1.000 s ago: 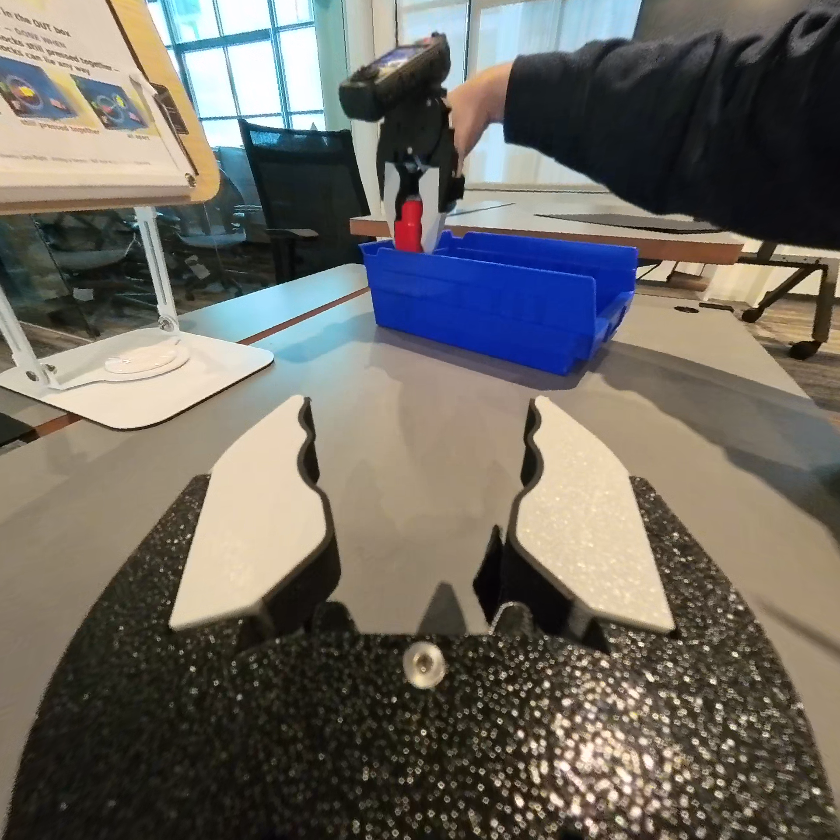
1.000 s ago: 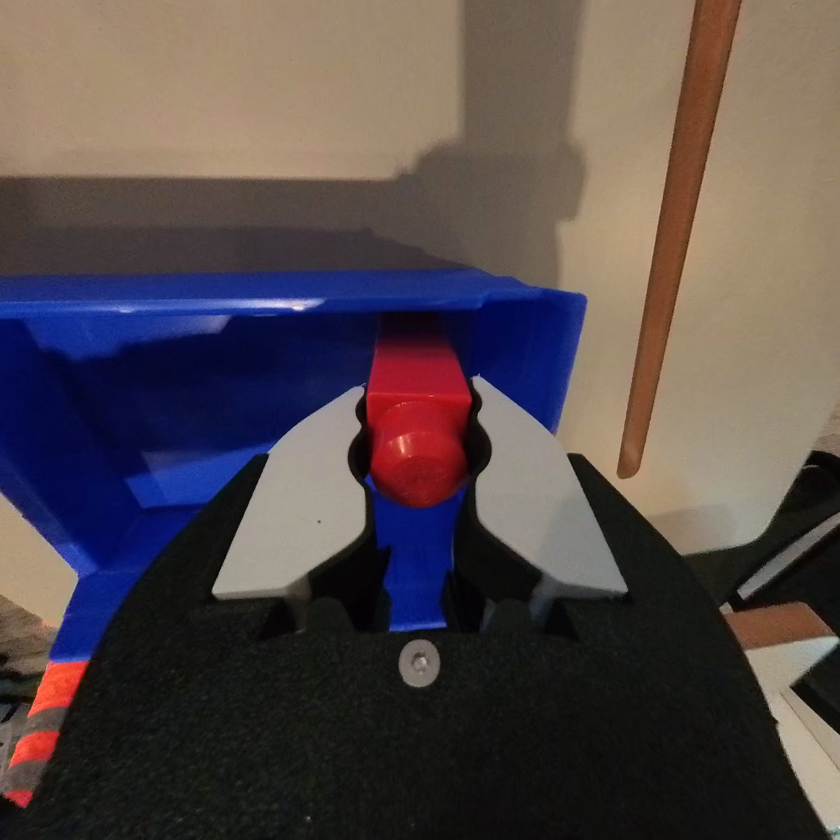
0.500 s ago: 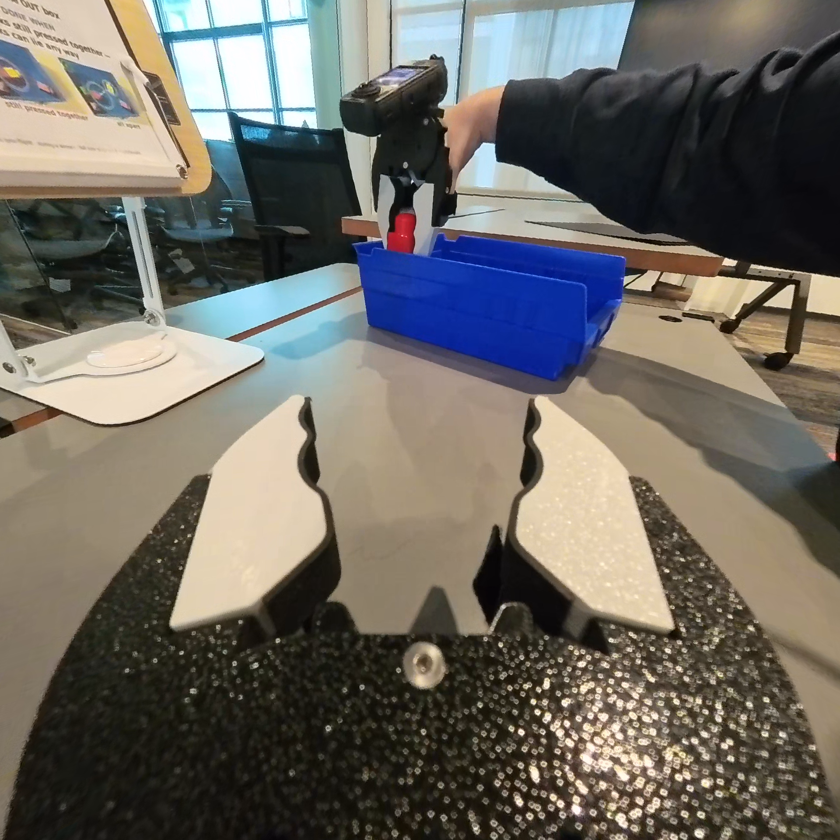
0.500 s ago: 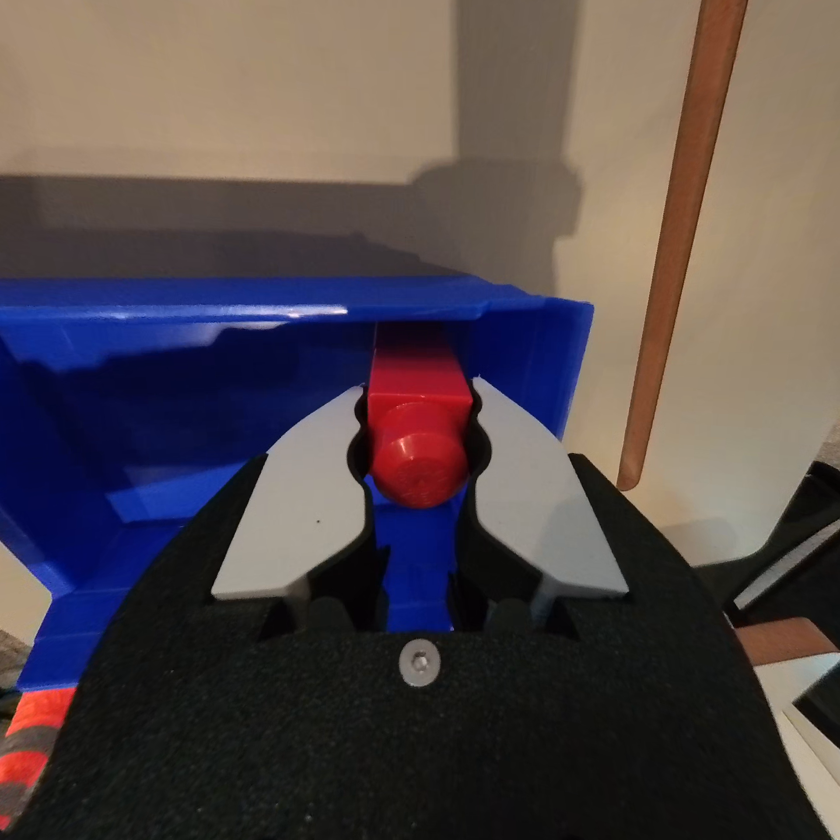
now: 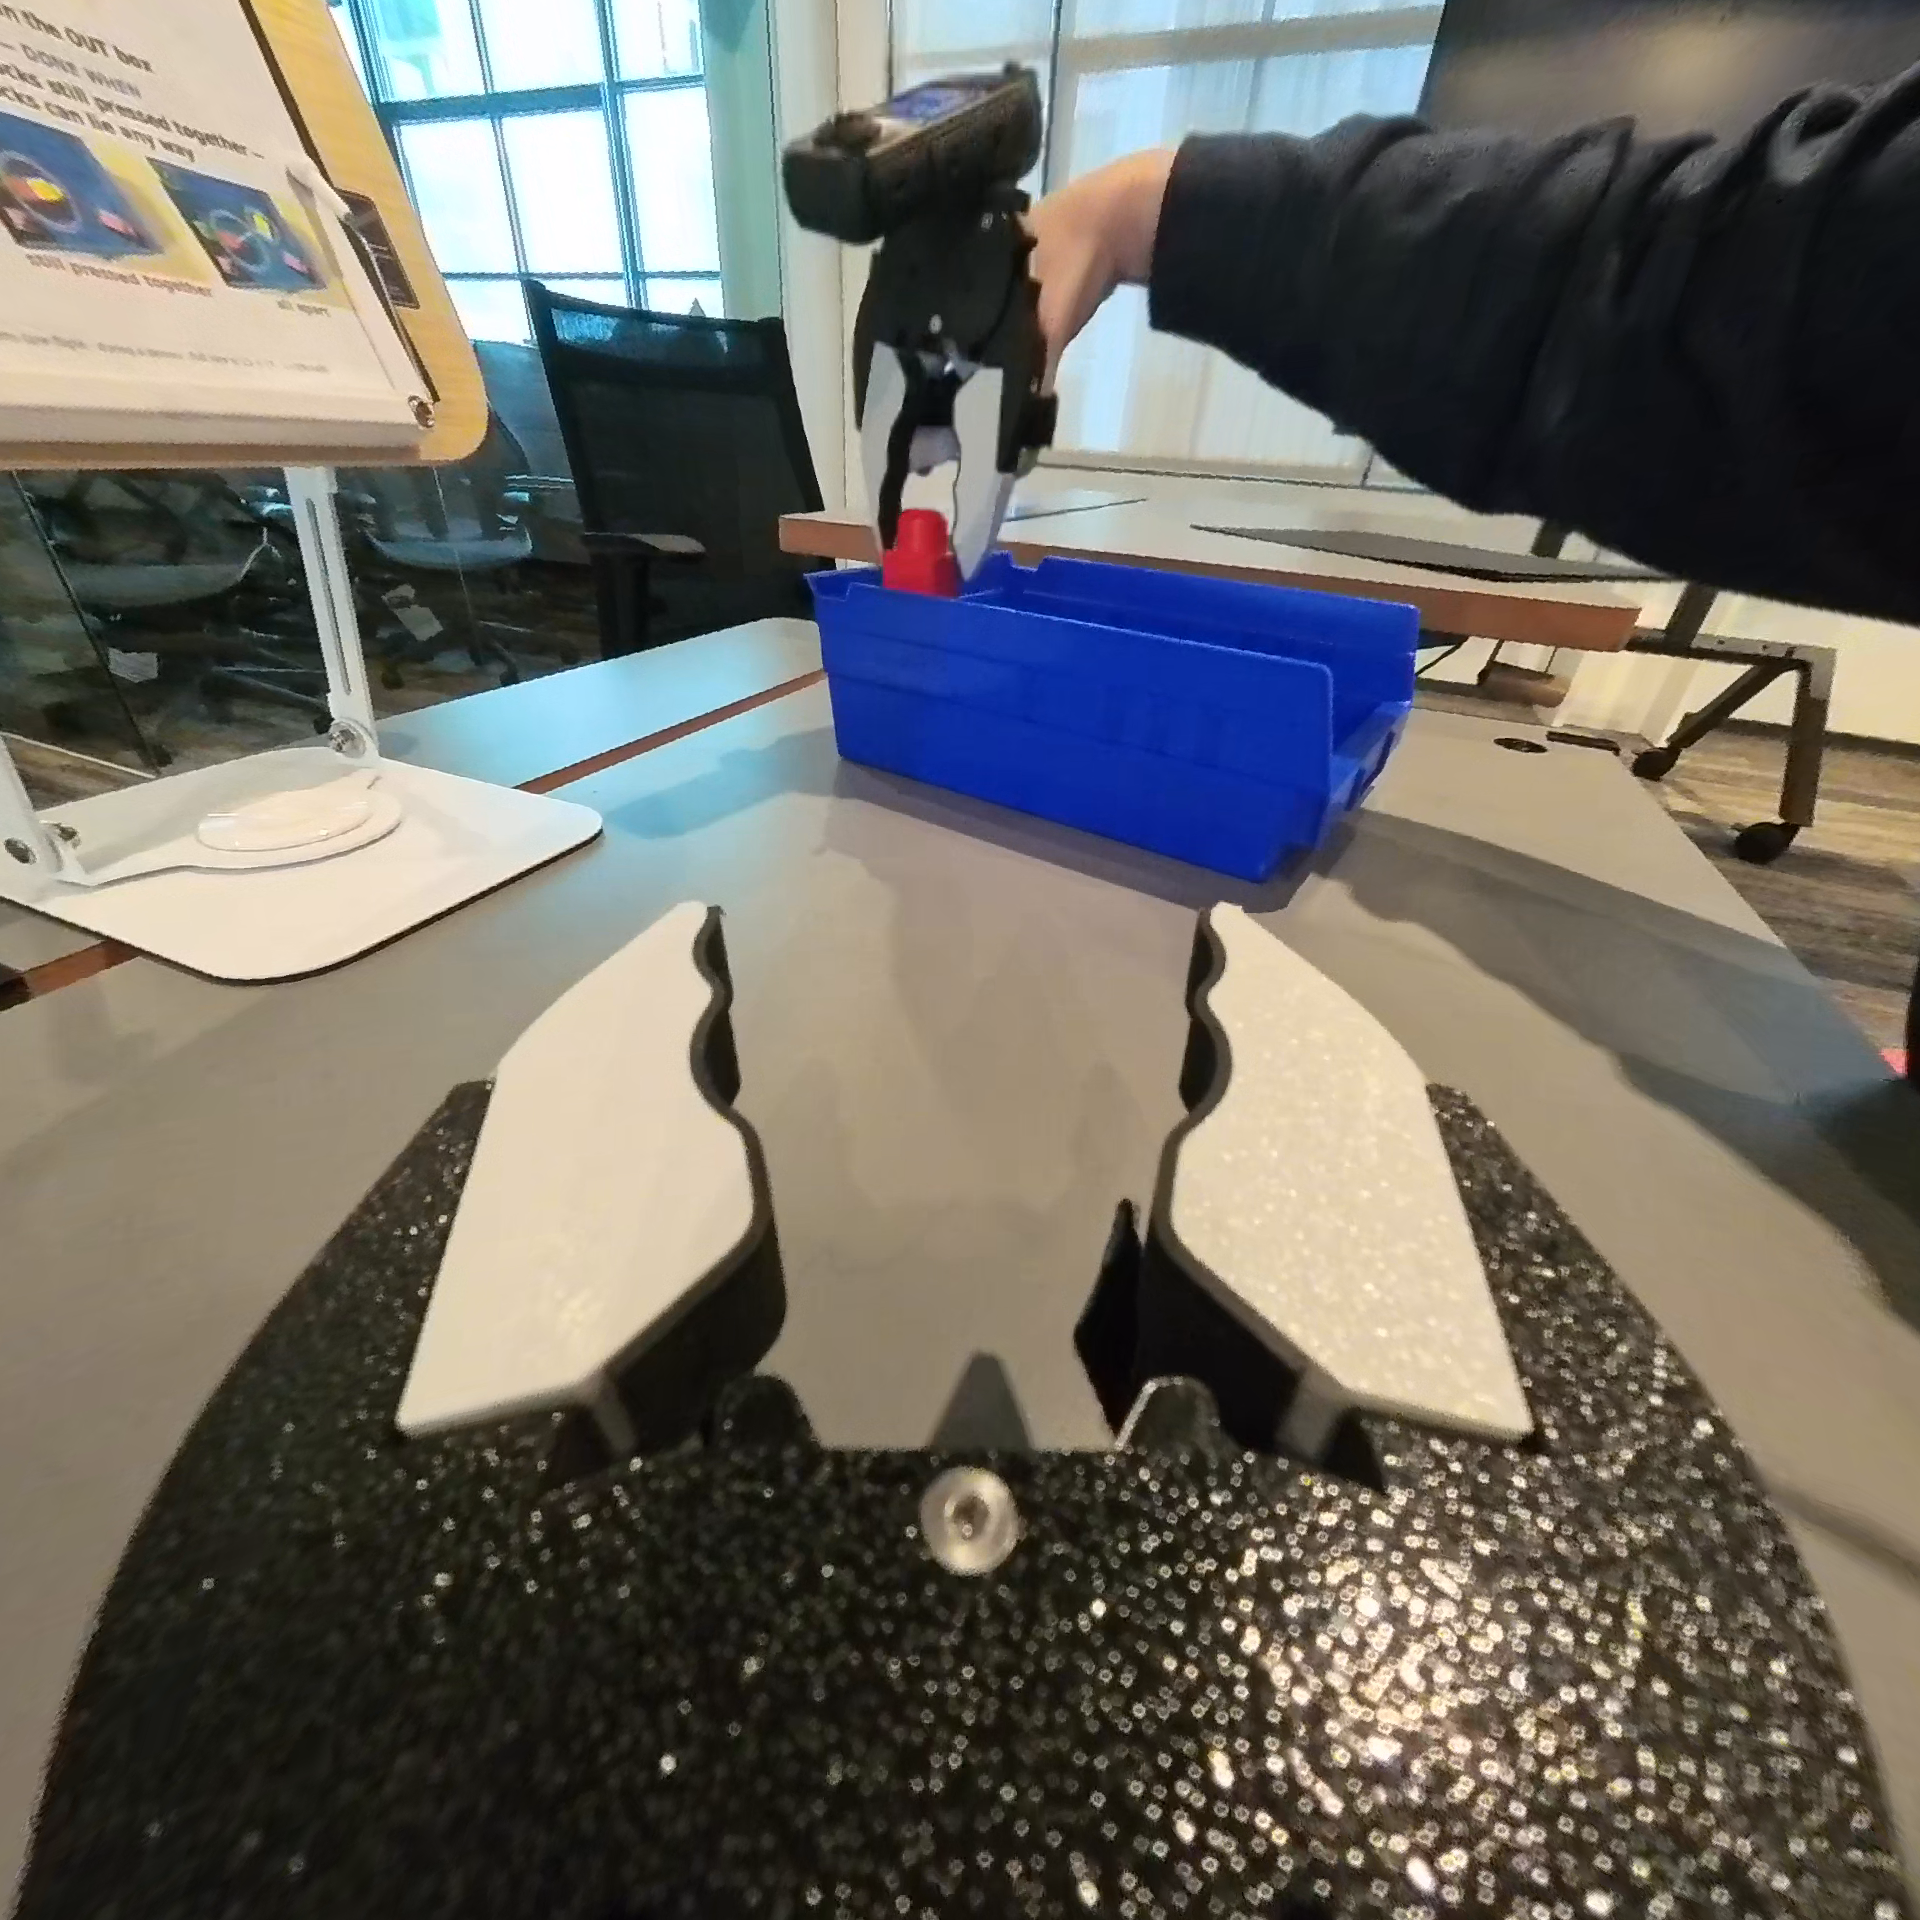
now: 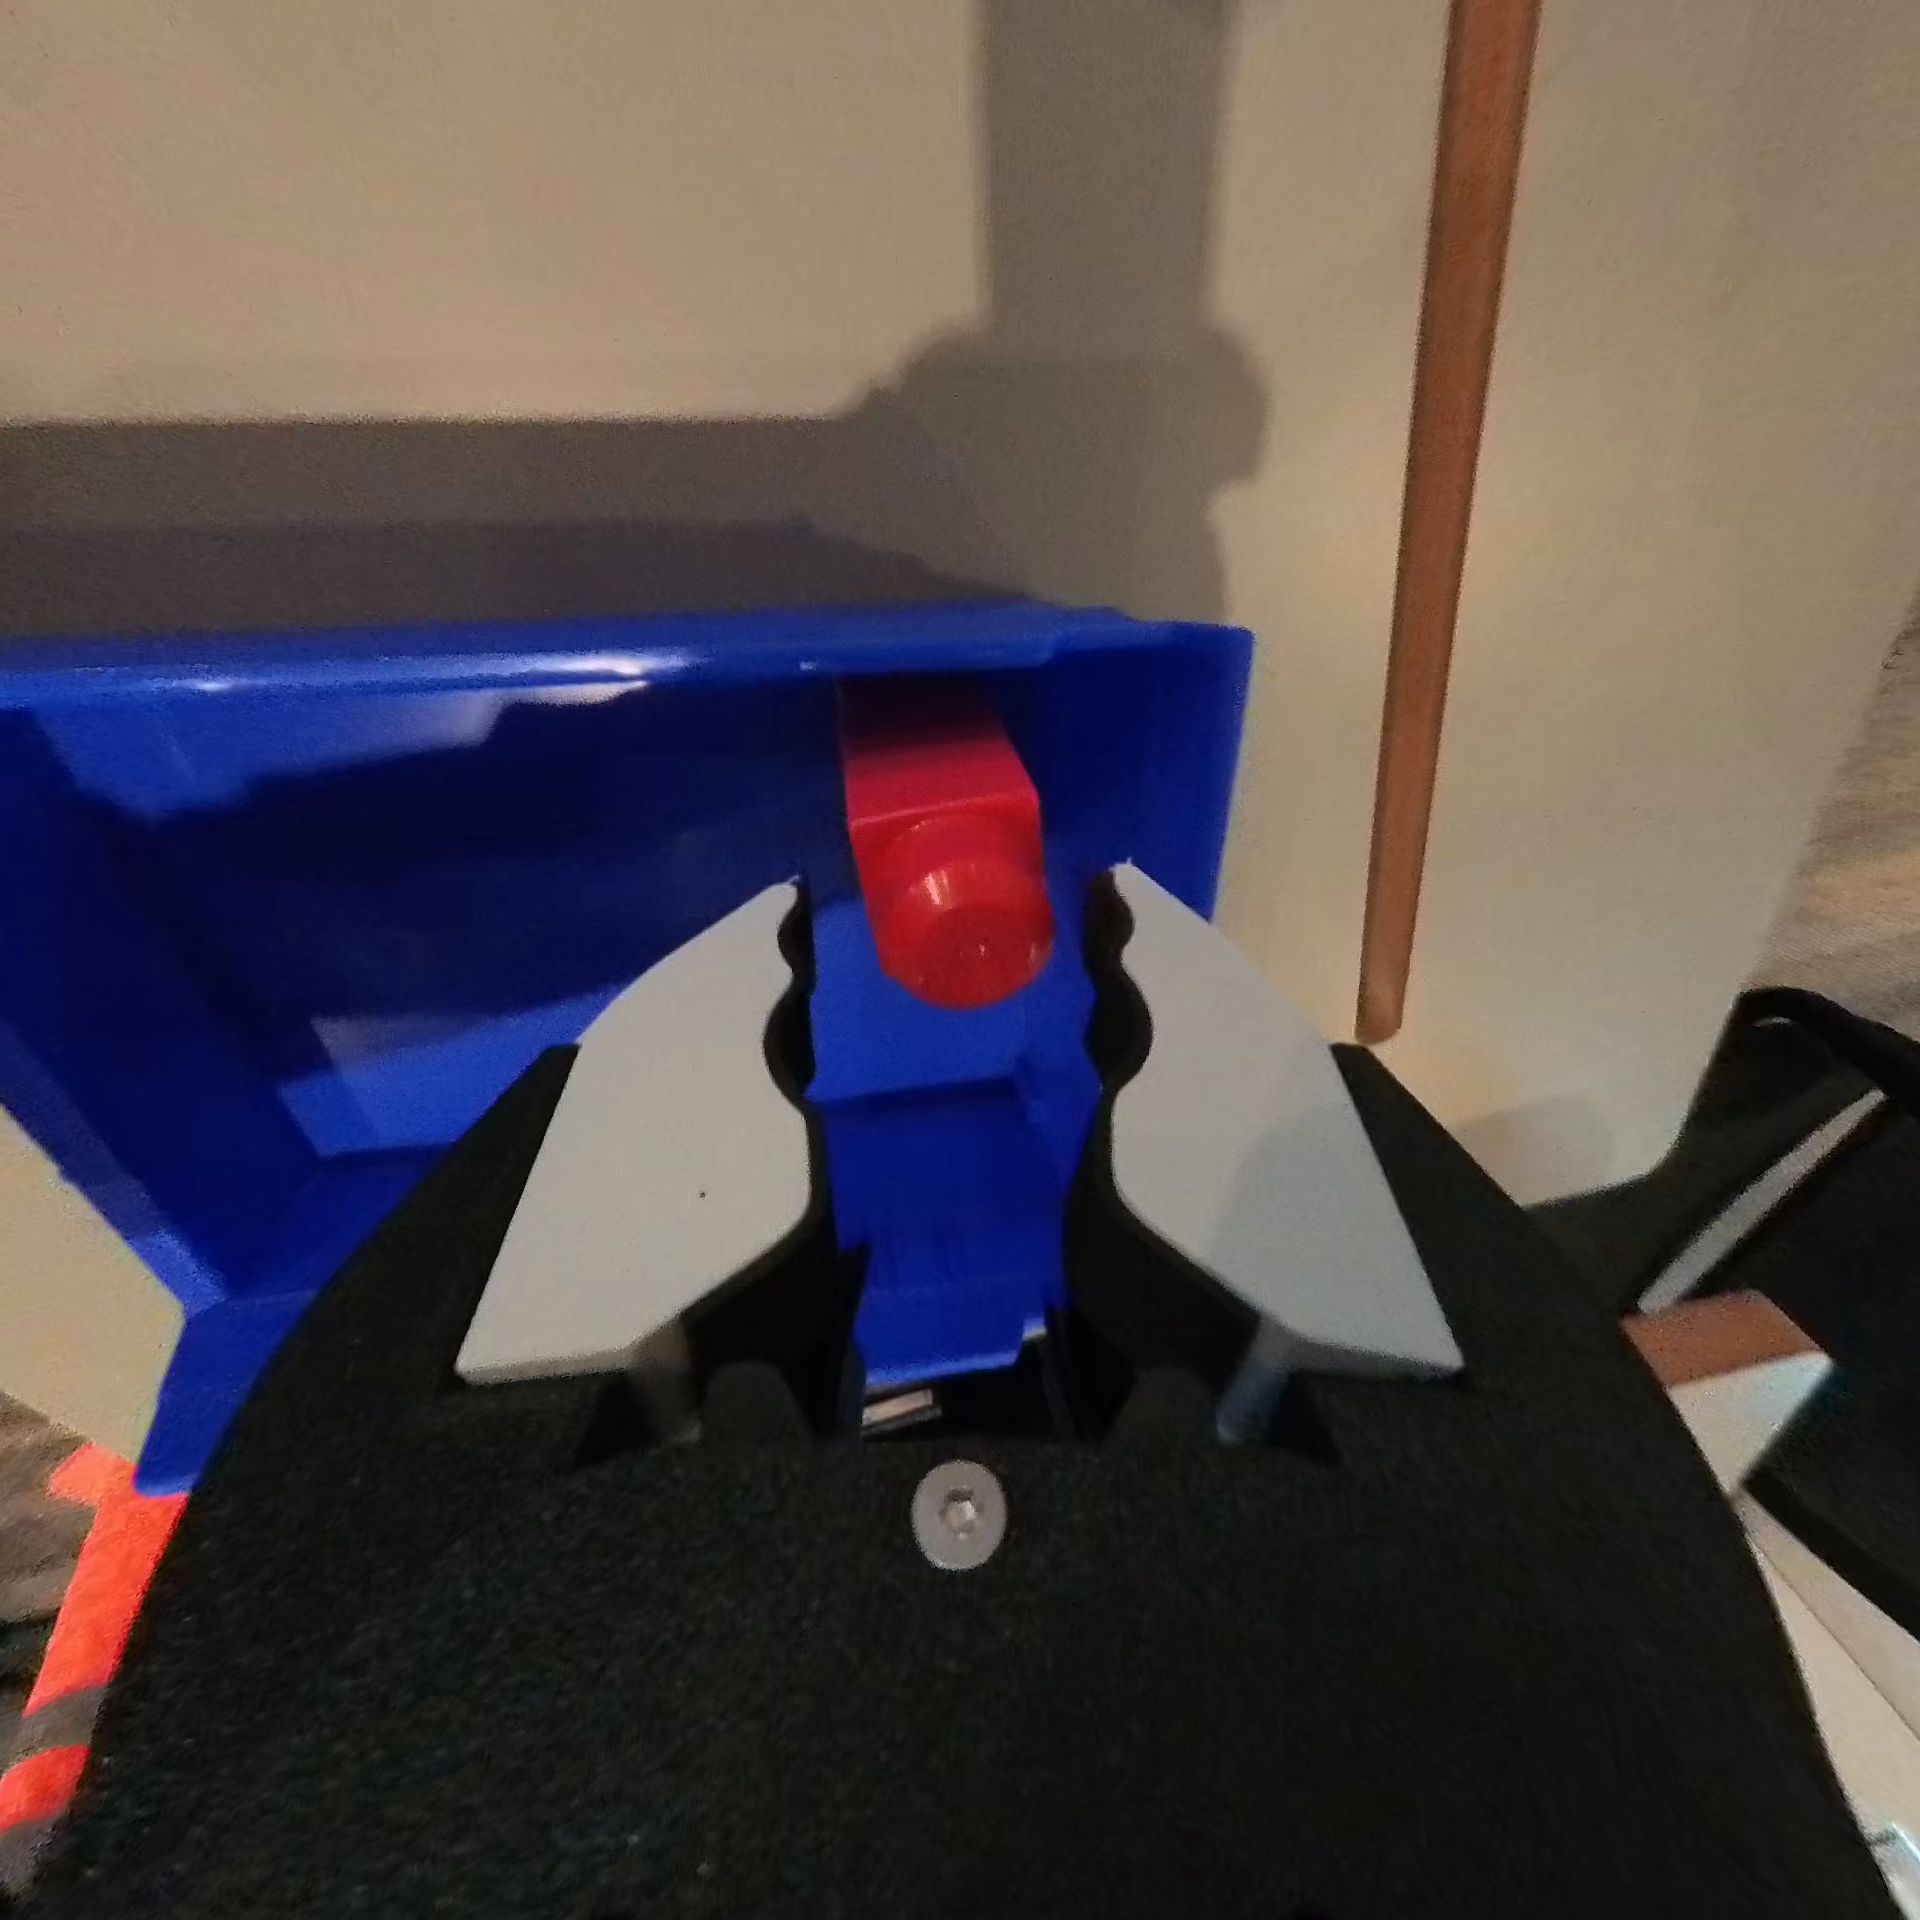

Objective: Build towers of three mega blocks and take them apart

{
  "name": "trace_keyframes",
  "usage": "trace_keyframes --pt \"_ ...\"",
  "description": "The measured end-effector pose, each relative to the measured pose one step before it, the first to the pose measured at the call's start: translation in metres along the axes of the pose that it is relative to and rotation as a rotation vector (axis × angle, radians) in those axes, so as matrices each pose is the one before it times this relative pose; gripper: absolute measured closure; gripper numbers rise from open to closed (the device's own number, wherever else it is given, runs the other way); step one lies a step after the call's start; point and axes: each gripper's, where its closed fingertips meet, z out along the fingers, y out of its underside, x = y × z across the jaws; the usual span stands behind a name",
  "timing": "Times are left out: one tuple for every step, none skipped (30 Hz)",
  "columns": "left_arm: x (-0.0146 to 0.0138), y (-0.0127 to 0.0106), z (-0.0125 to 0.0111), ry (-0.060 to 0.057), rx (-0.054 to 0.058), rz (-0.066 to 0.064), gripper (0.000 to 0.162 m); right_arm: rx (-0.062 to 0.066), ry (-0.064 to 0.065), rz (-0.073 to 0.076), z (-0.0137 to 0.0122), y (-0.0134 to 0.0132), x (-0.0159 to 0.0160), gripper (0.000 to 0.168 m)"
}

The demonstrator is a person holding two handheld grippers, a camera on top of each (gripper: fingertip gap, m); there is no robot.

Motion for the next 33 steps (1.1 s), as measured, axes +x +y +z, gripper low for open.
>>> trace_keyframes --pt "-0.00023 0.00002 -0.00001 -0.0005 0.0005 -0.0009 0.078 0.0014 0.0126 0.0054 -0.00589 0.00056 0.00111 0.118" --pt "-0.00020 -0.00010 -0.00010 -0.0003 0.0006 -0.0012 0.078 0.0032 0.0153 0.0064 -0.00683 0.00040 0.00114 0.118" --pt "-0.00018 -0.00016 -0.00007 -0.0005 0.0011 -0.0017 0.078 0.0086 0.0153 0.0080 -0.00754 -0.00042 0.00076 0.118" --pt "-0.00030 -0.00025 -0.00019 -0.0004 0.0017 -0.0020 0.078 0.0149 0.0181 0.0094 -0.00827 -0.00161 0.00048 0.118" --pt "-0.00031 -0.00020 -0.00017 -0.0005 0.0021 -0.0022 0.078 0.0222 0.0203 0.0109 -0.00838 -0.00337 -0.00007 0.120" --pt "-0.00042 -0.00032 -0.00025 -0.0014 0.0022 -0.0025 0.078 0.0266 0.0161 0.0100 -0.00788 -0.00468 -0.00175 0.121" --pt "-0.00068 -0.00046 -0.00030 -0.0033 0.0032 -0.0014 0.078 0.0291 0.0221 0.0051 -0.00684 -0.00583 -0.00246 0.125" --pt "-0.00052 -0.00076 -0.00057 -0.0045 0.0057 0.0013 0.078 0.0319 0.0308 -0.0010 -0.00597 -0.00685 -0.00306 0.129" --pt "-0.00082 -0.00117 -0.00079 -0.0074 0.0081 0.0045 0.079 0.0383 0.0370 -0.0007 -0.00541 -0.00825 -0.00361 0.135" --pt "-0.00138 -0.00164 -0.00114 -0.0147 0.0094 0.0105 0.083 0.0438 0.0405 0.0039 -0.00509 -0.00952 -0.00437 0.141" --pt "-0.00182 -0.00288 -0.00166 -0.0230 0.0126 0.0223 0.090 0.0514 0.0242 0.0033 -0.00497 -0.01081 -0.00755 0.144" --pt "-0.00202 -0.00416 -0.00215 -0.0291 0.0160 0.0338 0.100 0.0661 0.0141 0.0071 -0.00477 -0.01284 -0.00985 0.147" --pt "-0.00174 -0.00485 -0.00220 -0.0298 0.0137 0.0374 0.109 0.0639 0.0235 0.0116 -0.00403 -0.01245 -0.00892 0.152" --pt "-0.00138 -0.00447 -0.00212 -0.0261 0.0089 0.0342 0.119 0.0624 0.0234 0.0072 -0.00347 -0.01169 -0.00922 0.154" --pt "-0.00083 -0.00407 -0.00173 -0.0206 0.0063 0.0272 0.129 0.0608 0.0126 0.0033 -0.00259 -0.01061 -0.01106 0.156" --pt "-0.00020 -0.00347 -0.00145 -0.0146 0.0057 0.0183 0.135 0.0462 0.0145 0.0107 -0.00166 -0.00818 -0.01074 0.158" --pt "0.00035 -0.00296 -0.00110 -0.0092 0.0048 0.0091 0.139 0.0404 0.0165 0.0202 -0.00114 -0.00729 -0.01037 0.160" --pt "0.00055 -0.00224 -0.00079 -0.0060 0.0032 0.0015 0.142 0.0517 0.0029 0.0343 -0.00079 -0.00863 -0.01267 0.162" --pt "-0.00001 -0.00172 -0.00080 -0.0076 0.0036 -0.0004 0.145 0.0549 -0.0099 0.0392 -0.00022 -0.00876 -0.01536 0.164" --pt "-0.00106 -0.00185 -0.00111 -0.0163 0.0072 0.0067 0.149 0.0606 0.0026 0.0391 0.00084 -0.00871 -0.01434 0.164" --pt "-0.00242 -0.00218 -0.00170 -0.0274 0.0115 0.0178 0.155 0.0804 0.0004 0.0515 0.00165 -0.01007 -0.01508 0.165" --pt "-0.00274 -0.00189 -0.00190 -0.0293 0.0112 0.0227 0.162 0.0873 -0.0208 0.0631 0.00303 -0.00933 -0.01779 0.165" --pt "-0.00222 -0.00134 -0.00156 -0.0219 0.0059 0.0184 0.162 0.0762 -0.0139 0.0622 0.00452 -0.00563 -0.01618 0.165" --pt "-0.00154 -0.00014 -0.00083 -0.0138 -0.0020 0.0094 0.162 0.0699 0.0135 0.0534 0.00569 -0.00239 -0.01172 0.166" --pt "-0.00166 0.00109 -0.00032 -0.0120 -0.0093 -0.0009 0.162 0.0611 0.0321 0.0419 0.00639 0.00100 -0.00817 0.166" --pt "-0.00211 0.00218 0.00006 -0.0154 -0.0128 -0.0096 0.162 0.0487 0.0475 0.0414 0.00644 0.00418 -0.00489 0.166" --pt "-0.00251 0.00283 0.00031 -0.0185 -0.0133 -0.0132 0.162 0.0439 0.0459 0.0460 0.00660 0.00583 -0.00386 0.166" --pt "-0.00302 0.00368 0.00041 -0.0226 -0.0158 -0.0140 0.162 0.0392 0.0346 0.0432 0.00669 0.00699 -0.00429 0.166" --pt "-0.00346 0.00445 0.00052 -0.0258 -0.0200 -0.0137 0.162 0.0221 0.0260 0.0356 0.00603 0.00905 -0.00452 0.166" --pt "-0.00246 0.00430 0.00072 -0.0205 -0.0204 -0.0112 0.162 0.0124 0.0368 0.0226 0.00550 0.00975 -0.00203 0.166" --pt "-0.00119 0.00394 0.00092 -0.0116 -0.0190 -0.0088 0.162 0.0102 0.0489 0.0104 0.00471 0.00912 0.00028 0.166" --pt "-0.00075 0.00363 0.00093 -0.0097 -0.0180 -0.0054 0.162 0.0056 0.0451 -0.0108 0.00386 0.00808 0.00048 0.166" --pt "-0.00072 0.00338 0.00085 -0.0112 -0.0162 0.0018 0.162 0.0010 0.0410 -0.0284 0.00305 0.00687 0.00025 0.166"
